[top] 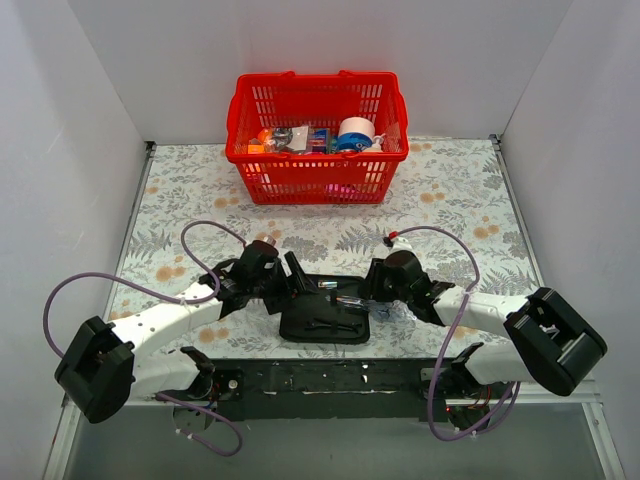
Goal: Sort the hair-cutting tools
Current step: Move the hairdressing tool bag to the center of the board, then adjust the scissors in the hairdressing tool bag.
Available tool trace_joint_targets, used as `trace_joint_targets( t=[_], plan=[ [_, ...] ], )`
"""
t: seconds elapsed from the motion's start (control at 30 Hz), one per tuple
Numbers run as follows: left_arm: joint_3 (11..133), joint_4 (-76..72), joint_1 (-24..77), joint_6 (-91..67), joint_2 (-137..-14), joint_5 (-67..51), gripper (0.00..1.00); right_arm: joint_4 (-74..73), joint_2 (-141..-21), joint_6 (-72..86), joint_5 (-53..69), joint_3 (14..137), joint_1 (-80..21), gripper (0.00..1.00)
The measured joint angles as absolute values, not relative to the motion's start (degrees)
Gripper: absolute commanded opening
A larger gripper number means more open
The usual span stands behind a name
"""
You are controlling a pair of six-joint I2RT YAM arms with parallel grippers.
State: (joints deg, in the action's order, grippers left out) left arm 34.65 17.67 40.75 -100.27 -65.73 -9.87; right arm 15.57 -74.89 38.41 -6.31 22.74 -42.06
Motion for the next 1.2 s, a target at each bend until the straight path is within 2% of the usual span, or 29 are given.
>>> trace_joint_targets(
  t=[0.23, 0.47, 0.87, 1.0, 1.2],
  plan=[
    [31.03, 18.90, 41.12, -103.77, -65.60, -9.89, 0.73, 13.80, -75.16, 37.91, -7.62, 24.16, -43.00, 0.49],
    [26.55, 17.39, 41.10, -106.00, -65.47, -9.87, 0.73, 4.69, -72.73, 33.76, -12.95, 26.57, -43.27, 0.58],
    [25.06, 12.23, 41.12, -106.76, -66.76, -11.07, 0.73, -14.57, -59.53, 23.86, -17.08, 29.63, -43.53, 0.68],
    [25.08, 12.16, 41.12, -106.59, -66.94, -11.18, 0.73, -20.27, -55.68, 23.44, -16.93, 29.76, -43.53, 0.74],
    [25.34, 11.90, 41.12, -106.32, -67.53, -11.49, 0.73, -24.43, -48.14, 25.61, -15.05, 29.21, -43.75, 0.75]
  ],
)
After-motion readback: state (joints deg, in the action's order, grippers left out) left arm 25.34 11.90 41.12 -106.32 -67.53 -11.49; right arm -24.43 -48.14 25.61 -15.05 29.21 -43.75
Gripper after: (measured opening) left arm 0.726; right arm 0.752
